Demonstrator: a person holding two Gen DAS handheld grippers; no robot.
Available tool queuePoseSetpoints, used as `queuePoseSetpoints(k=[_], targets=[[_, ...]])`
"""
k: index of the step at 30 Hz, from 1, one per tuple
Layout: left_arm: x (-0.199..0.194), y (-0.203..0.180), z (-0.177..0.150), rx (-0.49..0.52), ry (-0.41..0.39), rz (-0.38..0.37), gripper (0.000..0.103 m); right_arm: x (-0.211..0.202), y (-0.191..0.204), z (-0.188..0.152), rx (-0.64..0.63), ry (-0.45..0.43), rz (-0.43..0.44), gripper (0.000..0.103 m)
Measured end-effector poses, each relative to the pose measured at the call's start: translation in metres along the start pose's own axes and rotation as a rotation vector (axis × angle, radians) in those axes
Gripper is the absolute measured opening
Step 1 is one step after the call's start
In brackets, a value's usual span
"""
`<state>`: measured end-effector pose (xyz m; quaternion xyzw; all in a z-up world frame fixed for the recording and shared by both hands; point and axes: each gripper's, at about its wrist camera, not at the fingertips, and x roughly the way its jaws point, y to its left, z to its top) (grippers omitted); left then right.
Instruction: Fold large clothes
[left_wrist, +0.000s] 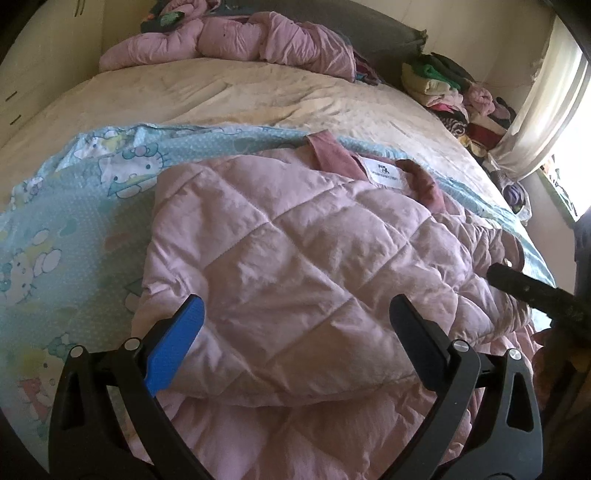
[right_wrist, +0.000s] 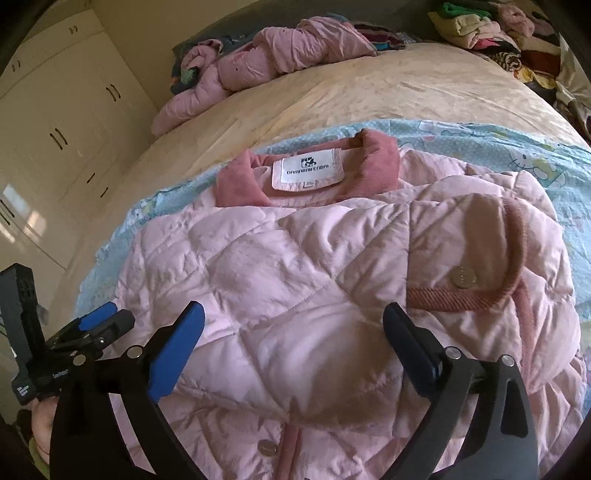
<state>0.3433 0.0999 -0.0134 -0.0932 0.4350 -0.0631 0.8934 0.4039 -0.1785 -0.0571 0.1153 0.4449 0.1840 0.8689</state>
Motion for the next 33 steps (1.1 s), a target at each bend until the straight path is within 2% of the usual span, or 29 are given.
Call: queuePoseSetpoints(k=[5,17,24,33], targets=[[-0.007,-0.005,0.002,0.003,-0.009,0.021,0.094,-0.012,0.002,-0.001,-0.012,-0.033,-0.024,0.098],[-0.039,-0.01,0.007,0.007,-0.05,0.015,0.094,-0.04,0.013,-0.004,-0.026,-0.068,0.001,0.098],[-0.073,-0.012,0.003,0.006,-0.116,0.034,0.094,-0.064,0.023,-0.008,-0.044,-0.092,0.021,0.098],[-0.11,-0.02,-0.012,-0.026,-0.172,0.001,0.094,-0.105,0.029,-0.015,-0.055,-0.142,0.059,0.098]])
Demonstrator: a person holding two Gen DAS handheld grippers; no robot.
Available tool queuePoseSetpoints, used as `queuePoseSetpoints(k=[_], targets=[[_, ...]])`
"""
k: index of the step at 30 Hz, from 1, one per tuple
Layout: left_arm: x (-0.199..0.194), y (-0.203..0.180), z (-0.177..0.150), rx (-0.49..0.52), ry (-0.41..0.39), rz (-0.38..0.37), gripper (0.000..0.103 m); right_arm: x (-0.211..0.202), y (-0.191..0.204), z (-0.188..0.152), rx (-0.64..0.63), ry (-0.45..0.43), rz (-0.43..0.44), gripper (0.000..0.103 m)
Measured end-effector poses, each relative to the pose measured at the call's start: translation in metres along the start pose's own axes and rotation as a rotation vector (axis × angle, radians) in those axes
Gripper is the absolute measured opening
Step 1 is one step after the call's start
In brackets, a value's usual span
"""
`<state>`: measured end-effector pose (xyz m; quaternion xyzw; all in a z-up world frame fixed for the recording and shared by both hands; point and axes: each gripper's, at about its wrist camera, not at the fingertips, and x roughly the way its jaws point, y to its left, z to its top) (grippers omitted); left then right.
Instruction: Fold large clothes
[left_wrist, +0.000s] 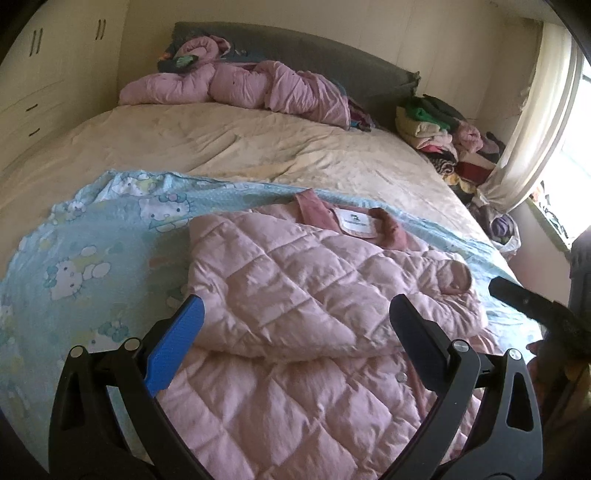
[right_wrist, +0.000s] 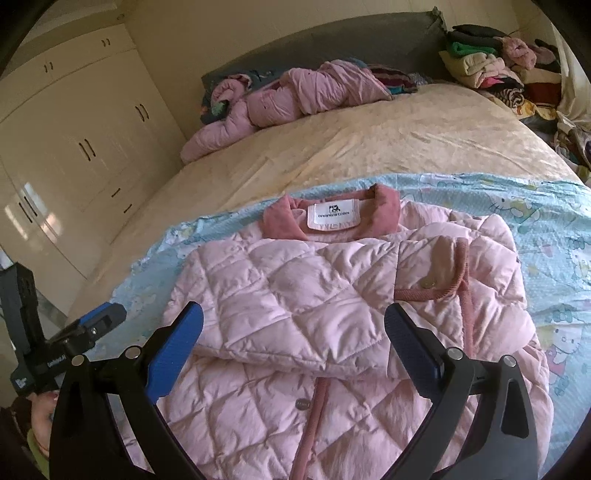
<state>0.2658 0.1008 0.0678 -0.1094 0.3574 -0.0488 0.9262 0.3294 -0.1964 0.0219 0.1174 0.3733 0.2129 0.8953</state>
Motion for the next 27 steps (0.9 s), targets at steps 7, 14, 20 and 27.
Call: queuePoseSetpoints(k=[7,14,20,27], targets=[[-0.024,-0.01,-0.011,0.008,-0.019,0.017,0.094,-0.032,-0.003,-0.003,0.014,-0.044,0.01,0.098],[-0.052,-0.023,-0.016,0.036,-0.05,0.02,0.094,-0.07,-0.004,-0.007,0.019,-0.091,0.02,0.099],[-0.075,-0.032,-0.02,0.058,-0.077,0.029,0.094,-0.097,0.002,-0.014,0.007,-0.118,0.043,0.099],[-0.096,-0.038,-0.025,0.067,-0.1,0.031,0.094,-0.125,0.005,-0.02,0.006,-0.153,0.055,0.099]])
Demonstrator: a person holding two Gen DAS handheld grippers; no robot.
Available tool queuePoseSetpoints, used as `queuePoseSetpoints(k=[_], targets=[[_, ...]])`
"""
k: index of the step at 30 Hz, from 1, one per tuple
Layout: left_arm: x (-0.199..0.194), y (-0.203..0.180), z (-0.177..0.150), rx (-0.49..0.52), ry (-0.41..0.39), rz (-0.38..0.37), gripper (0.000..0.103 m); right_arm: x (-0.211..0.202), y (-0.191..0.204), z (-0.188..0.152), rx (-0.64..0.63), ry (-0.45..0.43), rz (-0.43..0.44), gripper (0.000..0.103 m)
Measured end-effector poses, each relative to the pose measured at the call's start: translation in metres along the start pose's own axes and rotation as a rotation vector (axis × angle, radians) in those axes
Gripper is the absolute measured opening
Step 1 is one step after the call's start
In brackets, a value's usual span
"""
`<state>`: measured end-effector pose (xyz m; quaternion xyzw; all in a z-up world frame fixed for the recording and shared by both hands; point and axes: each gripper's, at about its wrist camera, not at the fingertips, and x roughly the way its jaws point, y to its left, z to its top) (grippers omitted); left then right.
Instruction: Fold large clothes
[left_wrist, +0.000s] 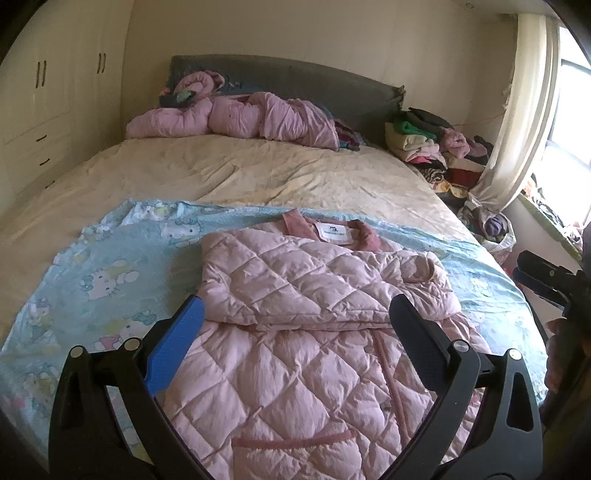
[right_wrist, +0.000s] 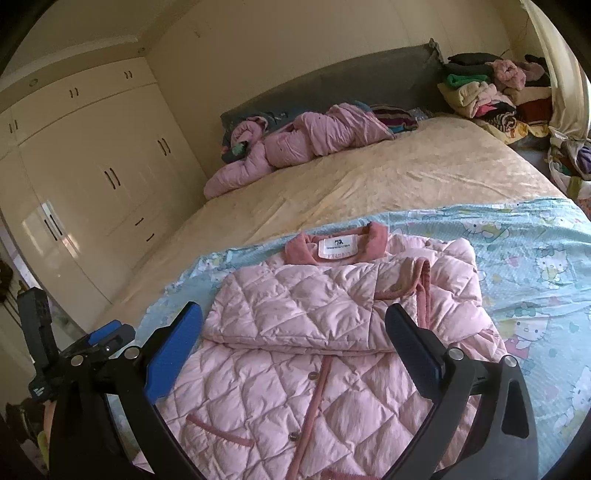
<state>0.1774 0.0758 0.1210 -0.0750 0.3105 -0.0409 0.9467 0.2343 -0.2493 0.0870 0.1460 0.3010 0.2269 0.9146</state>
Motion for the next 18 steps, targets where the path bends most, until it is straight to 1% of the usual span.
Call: queuePoseSetpoints(k=[12,18], targets=[[-0.028,-0.001,-0.013,0.006,-0.033,0.005,0.094,-0.034,0.007,-0.014,-0.004,-0.027,-0.001,0.099],[-0.035,0.002,-0.024,0.009,-0.023,0.02,0.094,-0.05,0.009,-0.025,-0.011,-0.037,-0.014,0.099]])
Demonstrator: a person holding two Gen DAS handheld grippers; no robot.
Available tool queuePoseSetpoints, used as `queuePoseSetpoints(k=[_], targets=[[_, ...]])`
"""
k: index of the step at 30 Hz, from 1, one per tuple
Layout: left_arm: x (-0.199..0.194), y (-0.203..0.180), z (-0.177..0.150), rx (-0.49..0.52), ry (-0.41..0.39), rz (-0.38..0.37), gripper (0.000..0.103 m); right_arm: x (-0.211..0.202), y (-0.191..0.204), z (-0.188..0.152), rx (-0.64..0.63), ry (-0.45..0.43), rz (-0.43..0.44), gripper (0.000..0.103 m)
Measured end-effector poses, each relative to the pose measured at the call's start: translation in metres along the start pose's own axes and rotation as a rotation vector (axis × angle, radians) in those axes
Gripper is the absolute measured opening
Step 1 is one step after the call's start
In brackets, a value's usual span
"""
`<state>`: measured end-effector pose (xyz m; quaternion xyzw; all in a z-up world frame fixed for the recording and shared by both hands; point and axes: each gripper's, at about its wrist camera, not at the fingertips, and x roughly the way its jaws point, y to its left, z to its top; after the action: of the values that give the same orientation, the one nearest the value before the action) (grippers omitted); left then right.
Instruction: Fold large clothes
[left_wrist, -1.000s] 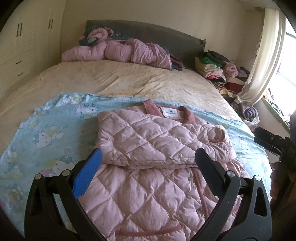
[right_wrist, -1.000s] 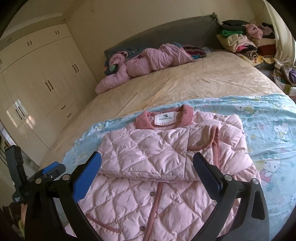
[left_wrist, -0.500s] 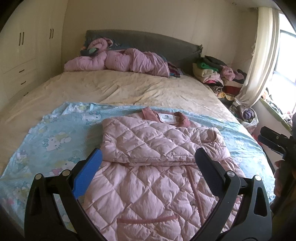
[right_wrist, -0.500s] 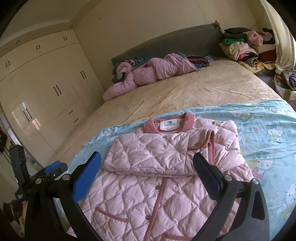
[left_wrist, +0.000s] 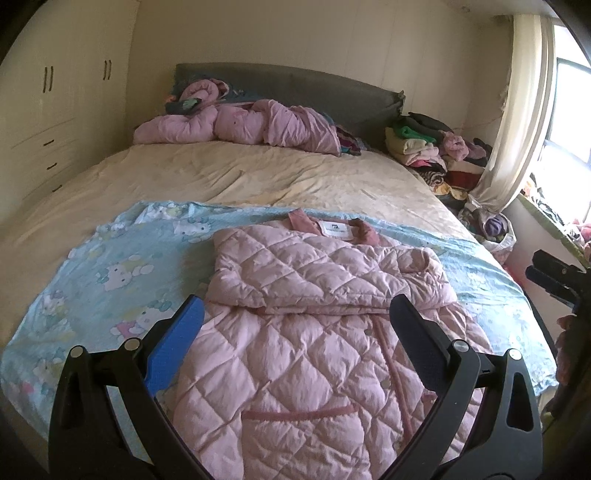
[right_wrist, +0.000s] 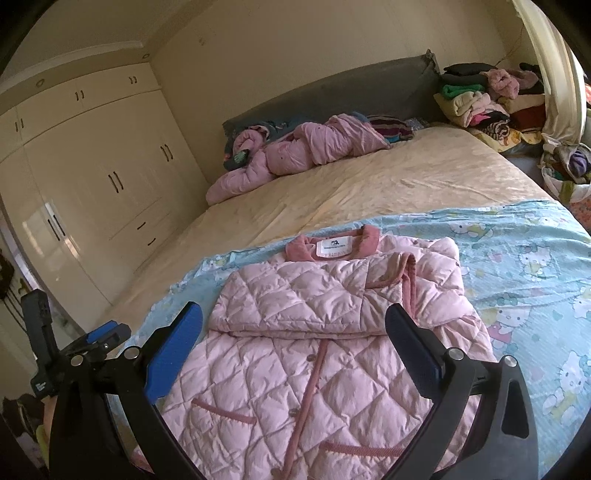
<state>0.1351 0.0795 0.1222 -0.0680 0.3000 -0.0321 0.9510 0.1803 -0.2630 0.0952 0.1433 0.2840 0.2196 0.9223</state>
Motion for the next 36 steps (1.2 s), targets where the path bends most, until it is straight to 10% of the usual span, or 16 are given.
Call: queuePoseSetpoints(k=[36], targets=[[-0.016,0.003,-0.078,0.098,0.123,0.108,0.094,-0.044,-0.018,-0.064,-0.006,0.063,-0.05,0.099]])
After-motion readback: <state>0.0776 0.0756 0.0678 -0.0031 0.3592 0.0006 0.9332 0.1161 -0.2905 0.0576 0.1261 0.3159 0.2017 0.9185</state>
